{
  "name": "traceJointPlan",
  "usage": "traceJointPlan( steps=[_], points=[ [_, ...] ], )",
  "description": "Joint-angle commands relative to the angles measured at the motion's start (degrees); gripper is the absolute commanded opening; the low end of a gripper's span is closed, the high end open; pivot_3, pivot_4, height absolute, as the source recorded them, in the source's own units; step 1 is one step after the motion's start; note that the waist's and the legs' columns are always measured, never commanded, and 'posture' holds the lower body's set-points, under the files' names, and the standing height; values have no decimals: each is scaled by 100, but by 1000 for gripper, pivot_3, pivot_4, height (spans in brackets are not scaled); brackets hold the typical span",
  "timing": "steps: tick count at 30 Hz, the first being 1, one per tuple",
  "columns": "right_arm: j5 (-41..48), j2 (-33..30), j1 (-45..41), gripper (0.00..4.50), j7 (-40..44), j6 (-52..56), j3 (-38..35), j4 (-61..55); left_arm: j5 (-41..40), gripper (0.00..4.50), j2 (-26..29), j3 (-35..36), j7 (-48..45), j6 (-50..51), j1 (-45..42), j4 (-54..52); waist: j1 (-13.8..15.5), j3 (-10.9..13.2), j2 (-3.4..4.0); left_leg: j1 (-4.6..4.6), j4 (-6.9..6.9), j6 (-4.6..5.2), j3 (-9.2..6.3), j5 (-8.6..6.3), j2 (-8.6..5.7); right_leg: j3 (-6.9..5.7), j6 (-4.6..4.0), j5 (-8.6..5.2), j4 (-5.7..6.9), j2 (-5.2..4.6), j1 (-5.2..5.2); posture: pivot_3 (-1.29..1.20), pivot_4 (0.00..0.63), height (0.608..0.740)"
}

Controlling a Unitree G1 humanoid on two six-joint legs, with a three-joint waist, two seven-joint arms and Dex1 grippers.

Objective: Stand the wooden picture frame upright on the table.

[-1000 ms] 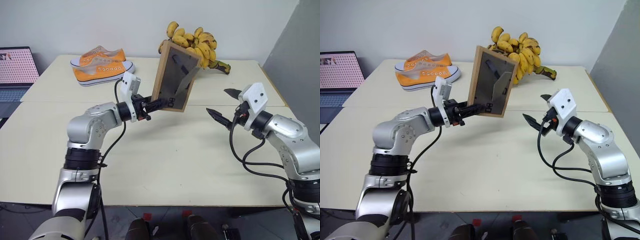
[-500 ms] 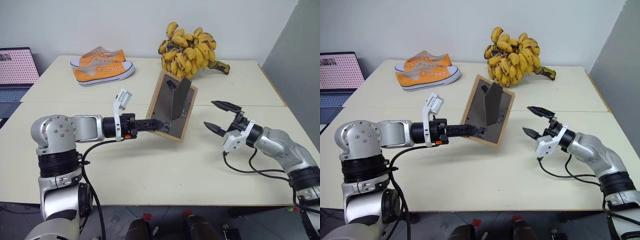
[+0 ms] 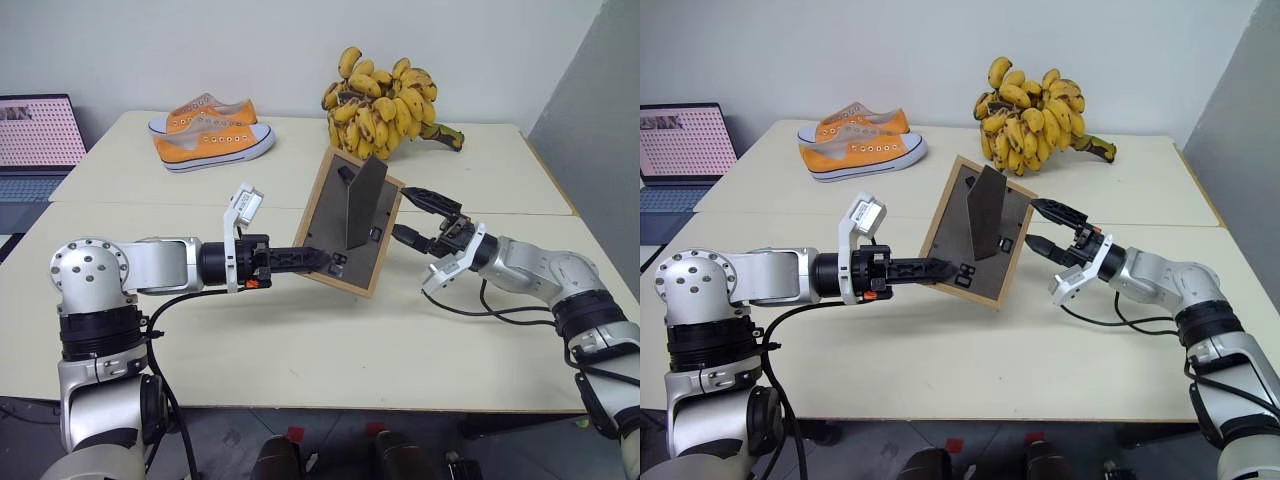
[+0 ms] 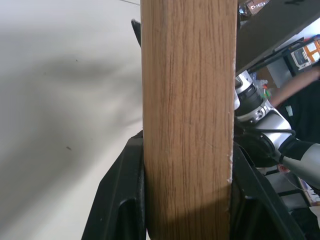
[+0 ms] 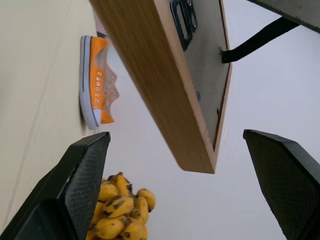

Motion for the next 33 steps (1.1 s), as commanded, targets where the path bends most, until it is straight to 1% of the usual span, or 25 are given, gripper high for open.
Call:
traceJointPlan(
  steps=[1,11,13,14,16,20,23,24,25,33],
  points=[
    [-94,25,-314,4492,-448,71,152,113,-765,1294,228,-148,320,-346,-14,-51,-2,0,0,0,0,0,-1,0,0,0,0,0,1,0,0,0,150,740],
    [19,193,-559,4492,-649,121,402,181,-1668,1294,668,-736,818,-1043,114,-92,0,0,0,0,4,0,-6,0,-4,-1,0,0,9,-2,0,0,150,740],
    [48,204,-572,4134,-655,111,404,189,-1787,1294,740,-837,872,-1164,134,-116,1,0,0,0,5,2,-6,-1,-6,-1,0,0,10,-3,0,0,150,740],
    [74,214,-583,4092,-649,103,404,200,-1835,1294,772,-881,893,-1216,141,-124,1,0,0,0,6,5,-7,-3,-9,-1,0,0,12,-5,0,0,150,740],
    [97,223,-604,3496,-651,102,412,215,-1930,1294,836,-974,928,-1320,143,-133,2,0,0,-1,7,6,-8,-3,-12,-1,0,0,14,-7,0,0,150,740],
    [85,234,-650,2711,-683,102,425,262,-2089,1294,923,-1157,987,-1502,94,-117,1,0,0,-1,8,7,-15,-4,-20,-1,0,0,16,-10,1,0,150,740],
    [82,231,-653,1956,-699,104,443,261,-2182,1294,986,-1256,1014,-1594,88,-151,0,0,0,-1,9,9,-31,-4,-33,-2,0,0,21,-15,1,0,150,740],
    [74,226,-651,1804,-714,106,452,261,-2213,1294,1002,-1290,1029,-1626,76,-155,0,0,0,-1,9,9,-35,-4,-39,-2,-1,0,25,-19,0,0,150,740],
    [61,219,-651,1671,-736,110,465,266,-2247,1294,1014,-1333,1054,-1665,52,-152,0,0,0,-1,9,9,-40,-4,-46,-3,-1,-1,31,-23,0,0,150,740],
    [52,216,-650,1524,-732,271,514,318,-2336,1294,1083,-1509,1132,-1866,-48,-215,-1,0,0,-2,16,11,-47,-4,-69,-16,3,-5,47,-48,3,0,150,740]
  ],
)
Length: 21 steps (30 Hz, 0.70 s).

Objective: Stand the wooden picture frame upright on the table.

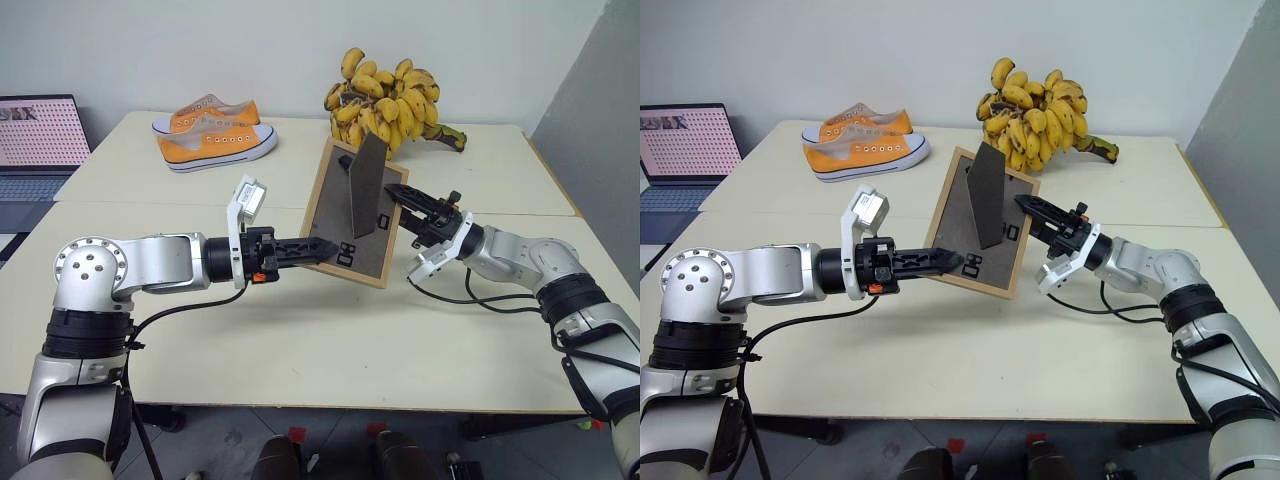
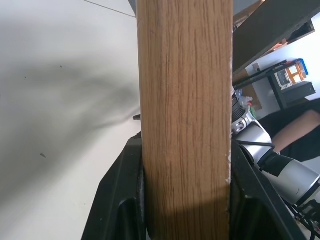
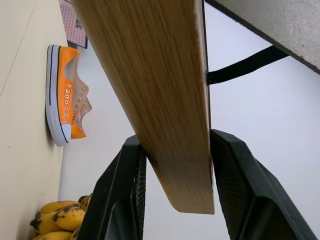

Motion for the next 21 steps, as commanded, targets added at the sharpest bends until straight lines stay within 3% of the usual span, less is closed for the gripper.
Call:
traceJointPlan(
  steps=[1,4,6,11,14,17,21],
  points=[
    [187,0,-134,1524,36,46,7,-56,-15,1294,132,-49,63,-131,-211,-259,-1,0,0,0,0,0,-1,0,0,-1,0,0,0,0,0,0,150,740],
    [206,-15,-107,1524,65,36,26,-73,-12,1294,133,-67,83,-209,-264,-246,0,0,0,-1,1,0,-2,0,0,-5,0,0,1,-1,0,0,150,740],
    [206,-29,-100,1524,71,26,35,-68,-14,1994,116,-50,87,-255,-290,-221,-1,0,0,-1,1,0,-3,0,0,-6,0,0,1,-2,0,0,150,740],
    [231,-35,-131,1524,94,29,75,-25,198,2945,165,-25,-54,-259,-316,-292,-1,0,0,-2,2,0,-7,0,-3,-12,0,0,2,-4,3,0,150,740],
    [253,-26,-151,1524,119,11,91,2,678,2945,174,101,-360,-300,-267,-465,-2,0,0,-3,2,0,-10,1,-3,-16,-1,-1,2,-4,3,0,150,740],
    [308,-19,-200,1524,188,-79,134,125,1652,2945,341,435,-1059,-630,-130,-1001,-4,0,0,-3,2,0,-10,1,-3,-17,-1,-1,1,-4,3,0,150,740],
    [481,25,-277,1524,399,-270,209,508,2825,2945,774,1149,-2166,-1300,590,-1795,-48,0,0,-4,0,0,-10,1,0,-20,-6,-4,1,-4,2,0,150,740]
  ],
)
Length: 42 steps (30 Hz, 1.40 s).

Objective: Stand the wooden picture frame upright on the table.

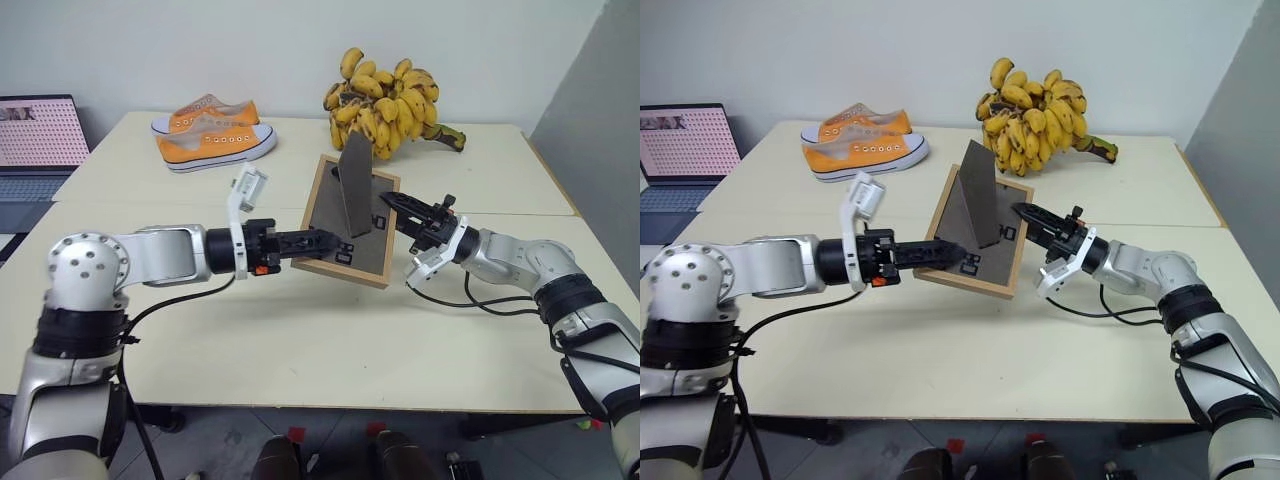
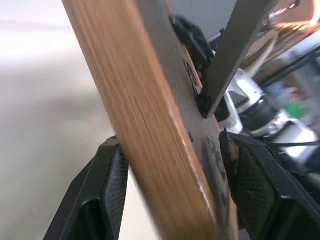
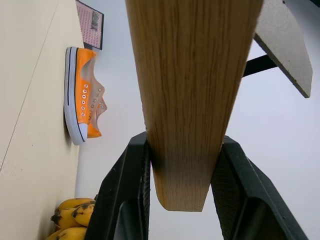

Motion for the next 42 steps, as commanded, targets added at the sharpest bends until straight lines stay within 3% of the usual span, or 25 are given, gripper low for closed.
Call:
traceJointPlan(
  steps=[1,8,11,12,16,19,23,30,35,42],
  points=[
    [468,54,-221,1524,302,-234,-33,444,960,2945,402,942,-1078,-720,675,-1002,-29,0,0,0,-1,0,-1,0,2,-4,-2,-1,0,0,0,0,150,740],
    [1731,498,-402,1524,1659,-577,-260,1686,1769,2945,703,2533,-1969,-1235,2937,-2936,-124,1,-1,-5,0,0,-10,0,1,-46,-12,-9,-4,-25,11,0,150,740],
    [2936,860,-362,1524,2998,-702,-534,2023,1873,2945,630,3069,-2067,-1322,3730,-3370,-139,2,0,-2,1,0,-28,0,1,-64,-11,-22,-2,-27,21,0,150,740],
    [3663,1069,-284,1524,3809,-562,-689,1975,1905,2945,589,3187,-2065,-1350,3958,-3475,-141,3,1,0,0,0,-36,-1,0,-71,-12,-26,-1,-27,30,0,150,740],
    [6512,1810,213,1524,6962,1250,-1277,822,2097,2945,472,3338,-2040,-1499,4508,-3721,-136,6,5,46,-9,1,-62,-2,2,-95,-16,-31,-18,-27,92,0,150,740],
    [7632,2111,511,1524,8076,2847,-1548,-112,2172,2945,450,3354,-2007,-1615,4619,-3712,-90,12,14,50,-11,0,-79,-2,1,-111,-16,-35,-22,-29,106,0,150,740],
    [8167,2329,864,1524,8614,4427,-1617,-925,2109,2945,509,3353,-1922,-1700,4559,-3602,-41,20,28,47,-11,0,-85,-2,-2,-119,-15,-36,-24,-31,103,0,150,740],
    [8406,2320,1462,1524,9147,6154,-1631,-1685,2280,2945,697,3525,-2118,-1669,4839,-3556,-35,26,37,43,-23,0,-76,-3,2,-117,-19,-50,-23,-27,85,0,150,740],
    [8365,2343,1695,1524,9252,6661,-1733,-1891,2673,2945,730,3797,-2452,-1733,5256,-3471,-67,31,44,43,-31,-1,-65,-3,5,-108,-20,-54,-23,-24,75,0,150,740],
    [8337,2391,1969,1524,9324,7071,-1760,-2208,2768,2945,804,3780,-2542,-1745,5098,-3313,-84,31,44,43,-37,-1,-63,-3,6,-106,-16,-60,-29,-23,75,0,150,740]
  ],
)
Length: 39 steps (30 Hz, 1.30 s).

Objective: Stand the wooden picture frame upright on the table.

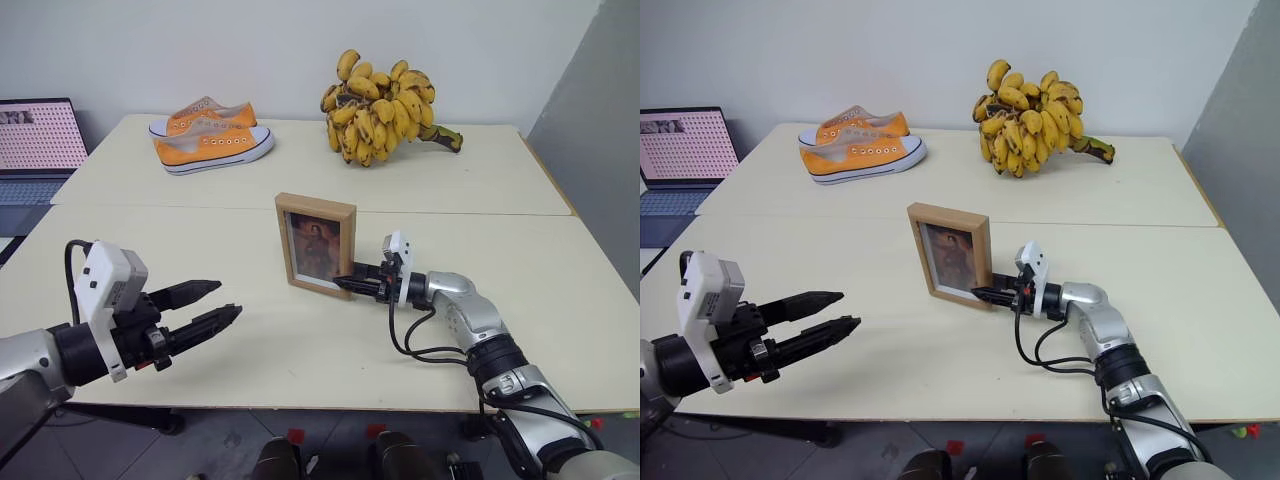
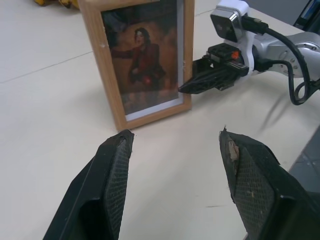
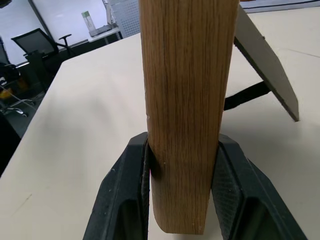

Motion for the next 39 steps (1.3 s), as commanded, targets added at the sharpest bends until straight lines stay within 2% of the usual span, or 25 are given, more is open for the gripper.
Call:
traceJointPlan(
  steps=[1,13,21,23,26,30,34,39],
  points=[
    [139,49,124,1524,77,89,-175,-416,23,2945,101,140,-19,-114,-177,26,0,0,0,0,-2,0,0,0,0,0,0,0,-2,0,0,0,150,740],
    [-146,85,385,1524,-226,35,-251,-311,-98,2945,155,-37,115,-21,-590,131,-15,0,-1,2,-16,-1,3,0,1,2,1,-1,-13,0,0,0,150,740],
    [-434,38,334,3230,-439,-189,-238,-341,-115,2983,140,-293,152,-30,-833,213,-17,0,-1,3,-32,-1,3,0,1,2,5,-2,-23,0,-1,0,150,740],
    [-629,-92,374,3230,-482,-328,-174,-452,-117,2983,78,-435,185,-49,-937,253,-14,0,-1,2,-37,-1,3,1,1,1,4,-2,-29,0,0,0,150,740],
    [-849,-365,485,3230,-524,-387,-150,-703,-87,2983,-64,-700,311,-106,-1107,280,-10,0,0,1,-44,-1,5,1,0,1,3,0,-44,-2,2,0,150,740],
    [-1073,-1201,944,3230,-368,-259,-248,-1571,238,2983,-323,-1236,533,-268,-1406,358,49,1,2,0,-47,-1,5,0,-2,0,4,1,-51,-5,4,0,150,740],
    [-664,-2150,1489,3230,-271,521,-767,-3033,477,2983,-473,-1509,546,-405,-1713,572,142,6,7,-6,-49,-1,5,0,-8,1,6,-1,-54,-9,2,0,150,740],
    [-86,-2496,1572,3230,-582,1472,-1292,-4212,662,2983,-506,-1762,482,-443,-2119,893,77,6,8,4,-49,0,7,1,2,7,11,-4,-52,1,5,0,150,740]
  ],
)
